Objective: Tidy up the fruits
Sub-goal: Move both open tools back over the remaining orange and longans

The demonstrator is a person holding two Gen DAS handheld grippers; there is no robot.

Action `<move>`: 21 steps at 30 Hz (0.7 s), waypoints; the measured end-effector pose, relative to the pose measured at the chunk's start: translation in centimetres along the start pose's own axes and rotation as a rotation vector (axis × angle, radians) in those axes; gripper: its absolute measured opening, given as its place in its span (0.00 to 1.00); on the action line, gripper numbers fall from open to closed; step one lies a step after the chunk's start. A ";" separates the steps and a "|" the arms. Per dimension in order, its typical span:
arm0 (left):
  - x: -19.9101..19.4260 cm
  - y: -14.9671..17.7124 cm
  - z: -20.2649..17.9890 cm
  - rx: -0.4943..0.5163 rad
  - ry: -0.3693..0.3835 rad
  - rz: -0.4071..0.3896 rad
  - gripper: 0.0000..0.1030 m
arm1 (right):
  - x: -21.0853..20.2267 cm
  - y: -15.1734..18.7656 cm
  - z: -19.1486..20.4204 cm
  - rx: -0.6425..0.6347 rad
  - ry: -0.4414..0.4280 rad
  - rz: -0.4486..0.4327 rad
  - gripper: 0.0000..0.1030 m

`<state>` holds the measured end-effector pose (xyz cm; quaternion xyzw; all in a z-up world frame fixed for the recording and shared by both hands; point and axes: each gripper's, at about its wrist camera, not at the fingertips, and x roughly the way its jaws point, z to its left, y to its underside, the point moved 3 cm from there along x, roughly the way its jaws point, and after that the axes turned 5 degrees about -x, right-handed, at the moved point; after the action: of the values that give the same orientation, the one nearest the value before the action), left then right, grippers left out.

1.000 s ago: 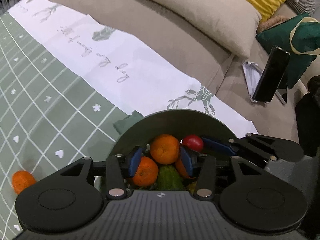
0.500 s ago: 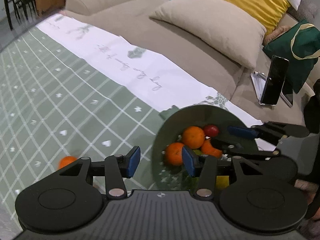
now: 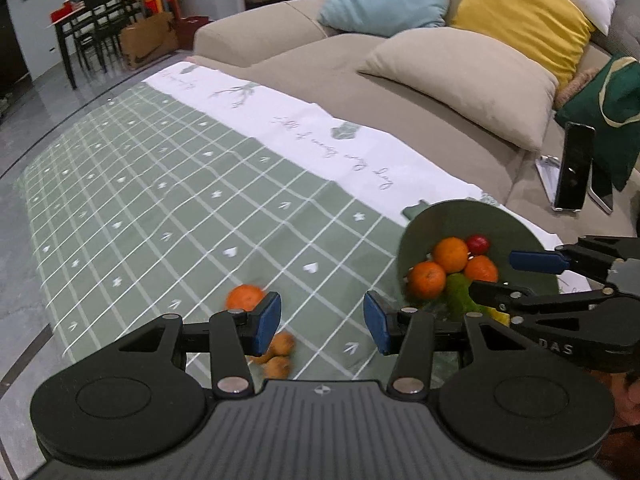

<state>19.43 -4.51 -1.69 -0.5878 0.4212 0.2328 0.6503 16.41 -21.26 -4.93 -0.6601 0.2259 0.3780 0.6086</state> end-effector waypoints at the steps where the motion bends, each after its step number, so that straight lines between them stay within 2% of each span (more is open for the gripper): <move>1: -0.2 0.3 0.5 -0.005 -0.004 -0.003 0.55 | -0.2 -0.1 0.7 -0.003 -0.012 -0.003 0.48; 12: -0.6 3.8 5.7 -0.077 -0.026 0.010 0.55 | 0.6 -0.7 7.9 -0.117 -0.147 -0.030 0.47; 17: 0.4 4.8 7.0 -0.106 -0.014 0.029 0.55 | 2.3 -1.0 10.3 -0.176 -0.170 -0.005 0.37; 19: 1.1 5.2 7.2 -0.108 -0.011 0.041 0.54 | 3.1 -0.9 10.9 -0.203 -0.176 0.009 0.28; 21: 1.8 5.4 7.4 -0.114 0.001 0.059 0.53 | 3.9 -0.8 11.2 -0.226 -0.184 0.021 0.28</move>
<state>18.10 3.30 -6.60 -0.6113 0.4247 0.2751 0.6085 16.88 -9.55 -7.15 -0.6846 0.1319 0.4663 0.5445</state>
